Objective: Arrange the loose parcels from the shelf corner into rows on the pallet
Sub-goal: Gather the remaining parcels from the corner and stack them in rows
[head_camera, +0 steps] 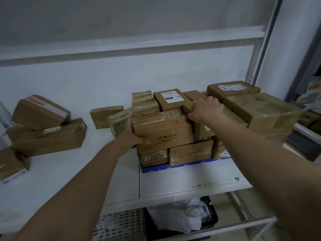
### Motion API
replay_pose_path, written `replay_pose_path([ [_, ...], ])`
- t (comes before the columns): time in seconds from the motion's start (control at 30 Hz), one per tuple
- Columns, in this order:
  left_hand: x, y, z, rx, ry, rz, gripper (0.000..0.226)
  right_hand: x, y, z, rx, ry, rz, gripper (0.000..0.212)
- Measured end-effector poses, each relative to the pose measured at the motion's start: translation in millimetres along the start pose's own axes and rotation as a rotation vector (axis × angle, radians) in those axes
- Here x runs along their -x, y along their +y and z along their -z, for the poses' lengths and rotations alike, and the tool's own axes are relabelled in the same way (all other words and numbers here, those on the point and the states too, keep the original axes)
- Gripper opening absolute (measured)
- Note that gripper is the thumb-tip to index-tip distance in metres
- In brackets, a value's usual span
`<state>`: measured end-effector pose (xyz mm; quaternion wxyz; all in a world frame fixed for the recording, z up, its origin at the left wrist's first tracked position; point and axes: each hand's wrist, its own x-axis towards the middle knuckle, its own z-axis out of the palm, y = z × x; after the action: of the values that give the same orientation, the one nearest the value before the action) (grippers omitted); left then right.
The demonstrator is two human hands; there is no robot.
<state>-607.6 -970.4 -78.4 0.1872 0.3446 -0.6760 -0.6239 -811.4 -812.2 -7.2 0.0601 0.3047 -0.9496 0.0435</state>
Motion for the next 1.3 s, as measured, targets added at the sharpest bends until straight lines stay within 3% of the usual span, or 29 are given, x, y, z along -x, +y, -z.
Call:
replay_pose_path([
  [0.27,4.3,0.9,3.9,0.017,-0.014,0.038,0.128,1.0,1.9,-33.7,-0.195,0.086,-0.009,0.066],
  [0.5,5.8,3.1,1.8,0.013,-0.038,0.025,0.115,2.7,9.1,-45.9,-0.301,0.083,0.07,0.038],
  [0.63,6.2,3.4,2.8,-0.001,-0.051,0.018,0.106,2.9,8.6,-44.9,-0.296,0.093,0.11,0.033],
  [0.73,5.7,4.0,3.2,-0.01,-0.053,0.023,0.104,-0.6,9.8,-41.2,-0.27,-0.016,0.137,0.04],
  [0.83,2.6,5.8,3.6,-0.045,-0.012,0.032,0.116,-8.5,20.3,-26.8,-0.18,-0.249,0.217,0.054],
  [0.93,-0.7,7.6,0.3,-0.101,0.021,-0.007,0.127,-9.3,30.3,-18.0,-0.028,-0.397,0.329,0.081],
  [1.03,-2.5,10.0,-2.9,-0.187,0.02,-0.005,0.132,-3.7,31.9,-23.8,0.041,-0.315,0.349,0.096],
  [1.17,-4.2,11.8,-0.6,-0.254,0.021,0.013,0.129,-1.5,26.1,-36.5,0.03,-0.112,0.348,0.074],
  [1.3,-4.5,14.5,0.5,-0.285,0.013,0.016,0.126,-4.4,27.0,-41.1,-0.012,-0.094,0.358,0.066],
])
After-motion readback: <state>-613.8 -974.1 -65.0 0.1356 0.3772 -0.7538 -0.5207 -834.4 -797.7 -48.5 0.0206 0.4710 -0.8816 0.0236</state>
